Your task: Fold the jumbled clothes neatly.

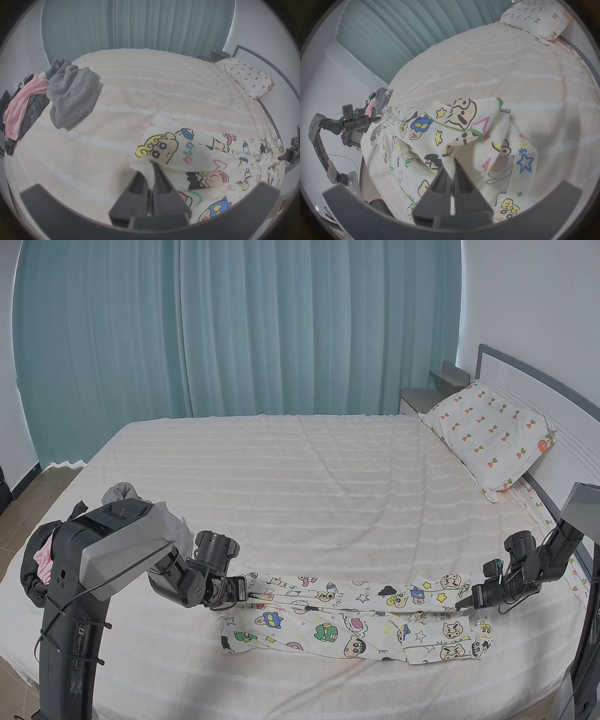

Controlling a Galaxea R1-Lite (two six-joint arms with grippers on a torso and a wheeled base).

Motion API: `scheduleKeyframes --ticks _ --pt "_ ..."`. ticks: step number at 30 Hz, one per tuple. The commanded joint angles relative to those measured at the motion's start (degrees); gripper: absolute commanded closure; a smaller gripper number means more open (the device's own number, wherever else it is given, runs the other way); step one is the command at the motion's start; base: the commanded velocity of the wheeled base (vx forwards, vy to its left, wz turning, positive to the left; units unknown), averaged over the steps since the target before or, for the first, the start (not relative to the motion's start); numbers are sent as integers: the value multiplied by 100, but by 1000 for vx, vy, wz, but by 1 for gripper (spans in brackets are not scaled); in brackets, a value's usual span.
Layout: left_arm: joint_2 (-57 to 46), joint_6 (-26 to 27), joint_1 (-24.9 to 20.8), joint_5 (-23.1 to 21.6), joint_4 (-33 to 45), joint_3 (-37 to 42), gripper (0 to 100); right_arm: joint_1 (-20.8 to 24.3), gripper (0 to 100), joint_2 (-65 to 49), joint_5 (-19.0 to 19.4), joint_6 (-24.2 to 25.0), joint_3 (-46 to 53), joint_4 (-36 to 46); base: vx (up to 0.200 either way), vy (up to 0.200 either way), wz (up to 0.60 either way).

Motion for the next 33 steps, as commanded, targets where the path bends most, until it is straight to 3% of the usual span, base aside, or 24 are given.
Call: scheduleKeyframes --ticks 1,9,24,25,26,33 --pt "37 -2 1 1 3 9 100 13 100 9 -12 -34 11 2 0 0 0" --pt "37 -2 -8 1 3 9 100 101 100 9 -496 -201 72 19 0 0 0" --pt "19 -2 -8 1 3 114 100 101 100 9 -601 -386 230 -95 0 0 0" --pt "10 7 -16 1 3 141 100 101 0 0 -619 -386 239 -95 0 0 0" --pt "2 7 -25 1 3 149 0 101 0 -9 -627 -394 248 -95 0 0 0" --pt "-60 -2 -34 1 -14 237 0 171 0 -334 -645 -403 608 -139 0 0 0"
